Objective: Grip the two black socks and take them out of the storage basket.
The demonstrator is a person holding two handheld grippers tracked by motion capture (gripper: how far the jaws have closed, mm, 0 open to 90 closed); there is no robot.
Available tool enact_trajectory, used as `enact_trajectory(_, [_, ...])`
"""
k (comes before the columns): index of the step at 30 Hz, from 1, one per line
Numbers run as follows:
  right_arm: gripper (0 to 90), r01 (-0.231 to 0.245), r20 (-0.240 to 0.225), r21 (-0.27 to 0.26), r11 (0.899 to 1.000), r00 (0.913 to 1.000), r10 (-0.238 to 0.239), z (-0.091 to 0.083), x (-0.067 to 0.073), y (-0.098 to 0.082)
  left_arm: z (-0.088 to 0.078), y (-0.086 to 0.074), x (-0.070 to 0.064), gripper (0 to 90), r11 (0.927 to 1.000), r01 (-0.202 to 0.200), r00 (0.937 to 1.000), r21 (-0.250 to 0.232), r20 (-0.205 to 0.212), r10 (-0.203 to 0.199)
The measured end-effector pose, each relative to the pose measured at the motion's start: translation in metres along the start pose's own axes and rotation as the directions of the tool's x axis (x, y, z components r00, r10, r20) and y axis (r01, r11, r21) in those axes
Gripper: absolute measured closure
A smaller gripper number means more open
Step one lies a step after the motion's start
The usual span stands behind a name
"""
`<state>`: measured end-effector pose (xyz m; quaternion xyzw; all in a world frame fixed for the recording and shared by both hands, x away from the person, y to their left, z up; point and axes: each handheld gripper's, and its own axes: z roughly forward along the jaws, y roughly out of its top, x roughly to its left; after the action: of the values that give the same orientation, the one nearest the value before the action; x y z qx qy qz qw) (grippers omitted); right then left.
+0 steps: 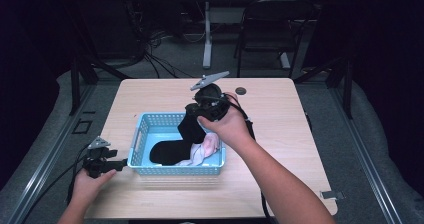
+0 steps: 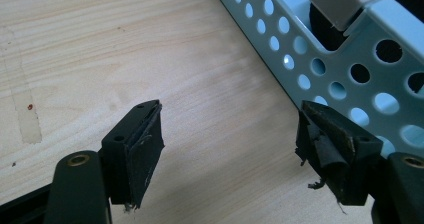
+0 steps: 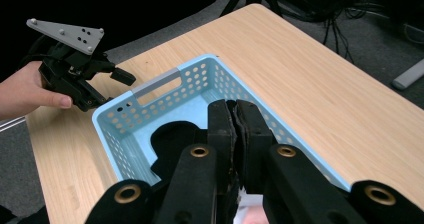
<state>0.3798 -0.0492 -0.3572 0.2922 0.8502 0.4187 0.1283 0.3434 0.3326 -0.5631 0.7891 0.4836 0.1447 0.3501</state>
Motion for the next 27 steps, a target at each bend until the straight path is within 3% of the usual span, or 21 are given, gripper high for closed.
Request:
enact_trajectory(9, [86.0, -0.011, 0.048, -0.026, 1.0, 0.9988, 0.012, -0.043, -0.014, -0.01, 0.001, 0.0, 0.0, 26.6, 1.0, -0.002, 1.0, 0.003, -0.001, 0.002])
enact_trajectory(10, [85.9, -0.027, 0.065, -0.038, 0.999, 0.9975, 0.029, -0.055, -0.018, -0.014, 0.001, 0.0, -0.001, 26.6, 1.0, -0.002, 1.0, 0.004, -0.002, 0.002])
enact_trajectory(16, [85.7, -0.051, 0.111, -0.043, 0.998, 0.9923, 0.056, -0.08, -0.029, -0.03, 0.001, 0.0, -0.001, 26.6, 1.0, -0.005, 1.0, 0.008, -0.003, 0.005])
enact_trajectory(23, [85.7, -0.082, 0.152, -0.038, 0.996, 0.9846, 0.087, -0.093, -0.036, -0.055, 0.001, 0.0, -0.001, 26.6, 0.9999, -0.005, 1.0, 0.012, -0.004, 0.005])
enact_trajectory(27, [85.8, -0.105, 0.156, -0.043, 0.993, 0.9816, 0.111, -0.093, -0.039, -0.069, 0.001, 0.0, -0.002, 26.6, 0.9999, -0.006, 1.0, 0.014, -0.004, 0.006])
